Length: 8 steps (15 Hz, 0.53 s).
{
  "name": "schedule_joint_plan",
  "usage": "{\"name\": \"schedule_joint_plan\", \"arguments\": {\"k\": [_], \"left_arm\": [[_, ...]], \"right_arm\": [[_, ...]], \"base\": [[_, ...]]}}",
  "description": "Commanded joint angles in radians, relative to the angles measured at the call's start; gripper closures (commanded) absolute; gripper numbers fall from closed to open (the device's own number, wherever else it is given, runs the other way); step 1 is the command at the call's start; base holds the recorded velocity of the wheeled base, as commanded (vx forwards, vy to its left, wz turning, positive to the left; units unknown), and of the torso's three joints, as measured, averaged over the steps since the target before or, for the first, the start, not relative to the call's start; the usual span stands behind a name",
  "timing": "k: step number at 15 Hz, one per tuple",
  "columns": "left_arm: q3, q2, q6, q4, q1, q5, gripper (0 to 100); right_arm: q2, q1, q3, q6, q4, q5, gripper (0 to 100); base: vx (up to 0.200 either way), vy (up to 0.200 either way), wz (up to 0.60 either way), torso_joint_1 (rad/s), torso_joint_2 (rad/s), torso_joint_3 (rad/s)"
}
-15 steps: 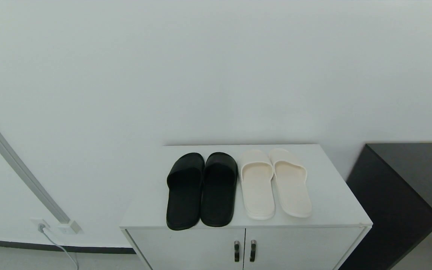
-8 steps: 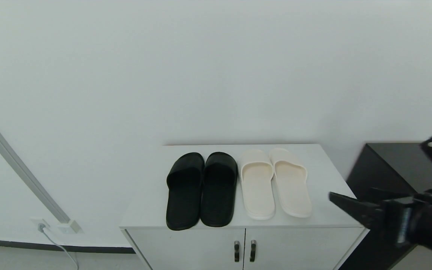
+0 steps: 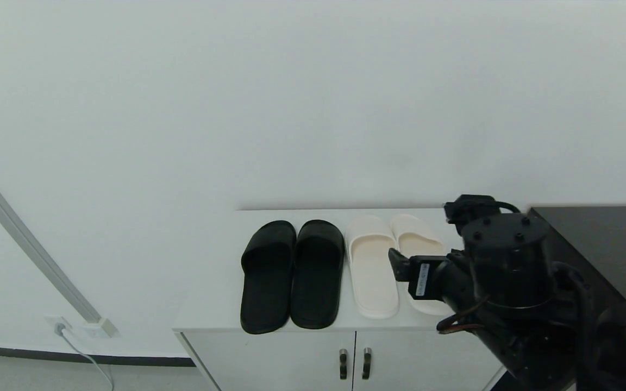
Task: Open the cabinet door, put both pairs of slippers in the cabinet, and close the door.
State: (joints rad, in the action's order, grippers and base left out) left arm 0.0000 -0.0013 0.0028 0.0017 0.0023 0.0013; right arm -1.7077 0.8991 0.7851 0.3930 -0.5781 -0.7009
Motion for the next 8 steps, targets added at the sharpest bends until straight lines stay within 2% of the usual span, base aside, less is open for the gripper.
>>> {"name": "schedule_joint_plan", "arguments": {"k": [1, 6, 8], "left_arm": [[0.0, 0.001, 0.0, 0.0, 0.001, 0.0, 100], [0.0, 0.001, 0.0, 0.0, 0.001, 0.0, 100], [0.0, 0.001, 0.0, 0.0, -0.001, 0.0, 100]], "right_arm": [[-0.089, 0.017, 0.013, -0.002, -0.005, -0.009, 0], [-0.217, 0.004, 0.102, -0.011, -0.051, -0.058, 0], [-0.256, -0.026, 0.149, -0.013, -0.051, -0.058, 0]], "base": [[0.0, 0.0, 0.0, 0.0, 0.0, 0.0], [0.0, 0.0, 0.0, 0.0, 0.0, 0.0], [0.0, 0.0, 0.0, 0.0, 0.0, 0.0]]}}
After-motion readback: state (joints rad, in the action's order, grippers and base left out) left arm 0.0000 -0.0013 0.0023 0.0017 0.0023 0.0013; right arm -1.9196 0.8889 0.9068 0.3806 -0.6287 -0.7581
